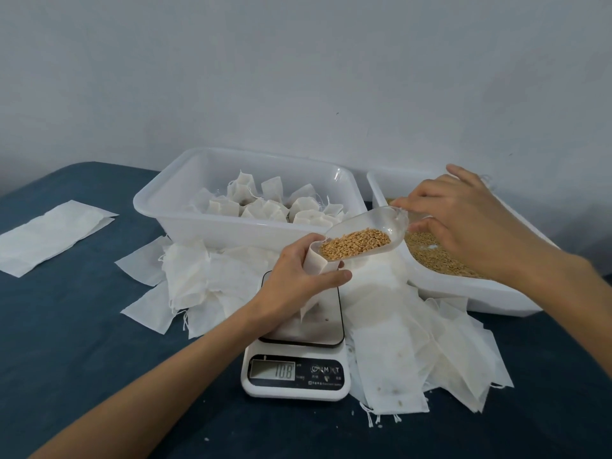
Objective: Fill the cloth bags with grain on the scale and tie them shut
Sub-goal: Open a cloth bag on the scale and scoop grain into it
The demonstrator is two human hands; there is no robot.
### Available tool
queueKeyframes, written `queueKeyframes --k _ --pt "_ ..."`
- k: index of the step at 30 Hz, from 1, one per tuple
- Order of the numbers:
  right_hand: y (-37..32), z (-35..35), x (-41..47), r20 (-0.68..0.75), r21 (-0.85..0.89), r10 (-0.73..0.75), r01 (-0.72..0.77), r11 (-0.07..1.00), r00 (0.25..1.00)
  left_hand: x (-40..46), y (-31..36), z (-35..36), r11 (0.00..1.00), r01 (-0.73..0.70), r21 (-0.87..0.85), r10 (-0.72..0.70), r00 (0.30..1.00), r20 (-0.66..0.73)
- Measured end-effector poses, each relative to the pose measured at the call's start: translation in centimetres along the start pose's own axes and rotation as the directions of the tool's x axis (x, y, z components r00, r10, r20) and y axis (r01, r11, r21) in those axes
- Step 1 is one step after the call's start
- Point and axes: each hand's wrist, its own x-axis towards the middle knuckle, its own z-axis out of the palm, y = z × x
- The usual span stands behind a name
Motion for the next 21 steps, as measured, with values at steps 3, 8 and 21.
queueKeyframes --k 3,8,21 --pt "0.03 0.14 0.13 -0.027 -0.013 -0.018 0.018 1.000 0.999 0.07 -0.16 -0.14 1.000 -0.002 -0.011 0.002 1.000 0.005" --pt "-0.18 0.05 0.34 -0.048 -0.038 -0.048 0.046 0.998 0.998 -0.19 -0.50 -0.11 0.999 0.011 -0.048 -0.011 1.000 0.006" --pt "-0.34 0.61 0.49 -0.121 -0.078 -0.097 0.088 0.993 0.988 -0.32 -0.85 -0.81 0.998 0.021 -0.062 -0.021 1.000 0.003"
